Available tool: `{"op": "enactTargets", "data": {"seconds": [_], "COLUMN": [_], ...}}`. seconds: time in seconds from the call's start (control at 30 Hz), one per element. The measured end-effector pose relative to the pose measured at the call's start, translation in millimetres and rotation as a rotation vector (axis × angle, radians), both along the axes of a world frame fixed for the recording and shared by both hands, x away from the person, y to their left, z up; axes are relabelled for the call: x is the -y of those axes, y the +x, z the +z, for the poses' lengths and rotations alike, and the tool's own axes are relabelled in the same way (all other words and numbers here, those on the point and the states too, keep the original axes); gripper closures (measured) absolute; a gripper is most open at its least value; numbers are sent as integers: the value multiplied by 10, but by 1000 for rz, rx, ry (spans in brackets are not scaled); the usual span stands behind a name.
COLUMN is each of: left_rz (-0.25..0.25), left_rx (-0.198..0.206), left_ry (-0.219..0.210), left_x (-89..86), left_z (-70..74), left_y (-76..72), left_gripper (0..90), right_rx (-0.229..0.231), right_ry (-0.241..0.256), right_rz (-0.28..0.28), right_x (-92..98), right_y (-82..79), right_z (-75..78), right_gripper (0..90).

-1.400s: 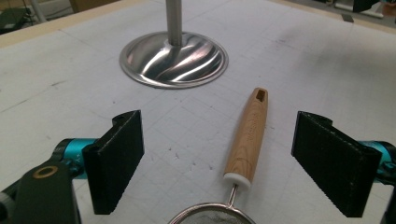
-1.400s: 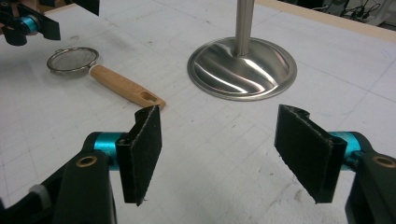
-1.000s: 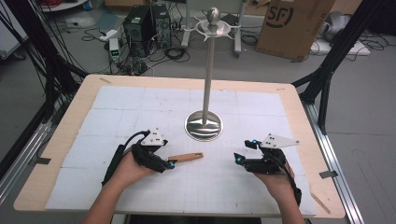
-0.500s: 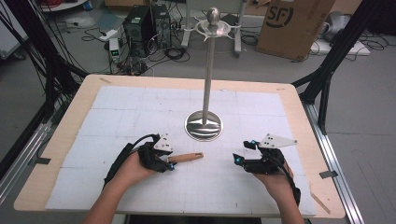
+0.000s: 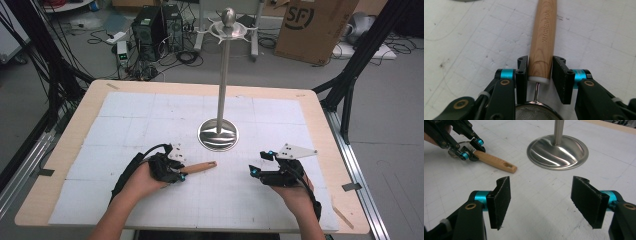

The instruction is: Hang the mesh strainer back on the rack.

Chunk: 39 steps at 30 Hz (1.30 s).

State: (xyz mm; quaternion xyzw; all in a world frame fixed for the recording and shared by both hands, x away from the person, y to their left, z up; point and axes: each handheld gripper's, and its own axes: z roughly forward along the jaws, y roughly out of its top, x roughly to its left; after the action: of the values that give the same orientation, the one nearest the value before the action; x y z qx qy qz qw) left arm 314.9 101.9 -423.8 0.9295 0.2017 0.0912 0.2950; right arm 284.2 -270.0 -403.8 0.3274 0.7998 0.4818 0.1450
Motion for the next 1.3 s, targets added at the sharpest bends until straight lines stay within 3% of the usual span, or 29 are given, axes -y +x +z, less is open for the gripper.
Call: {"op": "enactTargets", "data": {"seconds": [0.23,0.33,0.53,0.7,0.87,0.97,1.3], "left_rz": [18,21,-2,-6,-23,-26,-7], "left_rx": [-29,-36,-86,-123,-154,-171,-134], "left_ry": [9,44,108,109,139,128,130], "left_x": [-12,23,98,114,138,125,138], "left_z": [16,18,56,59,76,72,75], "left_y": [6,26,107,158,215,234,174], "left_gripper": [676,664,666,668,667,669,690], "right_rx": [2,-1,8,0,-1,-1,1], "right_ry": [5,2,0,5,-5,-7,-8], "right_rz": [-2,-1,-2,-5,3,8,9], "right_x": [5,2,11,3,-26,-45,-43], "right_y": [-3,-6,-5,-6,1,6,19], "right_z": [5,6,10,7,-1,-4,-9], "right_gripper": [315,316,321,323,323,323,323]}}
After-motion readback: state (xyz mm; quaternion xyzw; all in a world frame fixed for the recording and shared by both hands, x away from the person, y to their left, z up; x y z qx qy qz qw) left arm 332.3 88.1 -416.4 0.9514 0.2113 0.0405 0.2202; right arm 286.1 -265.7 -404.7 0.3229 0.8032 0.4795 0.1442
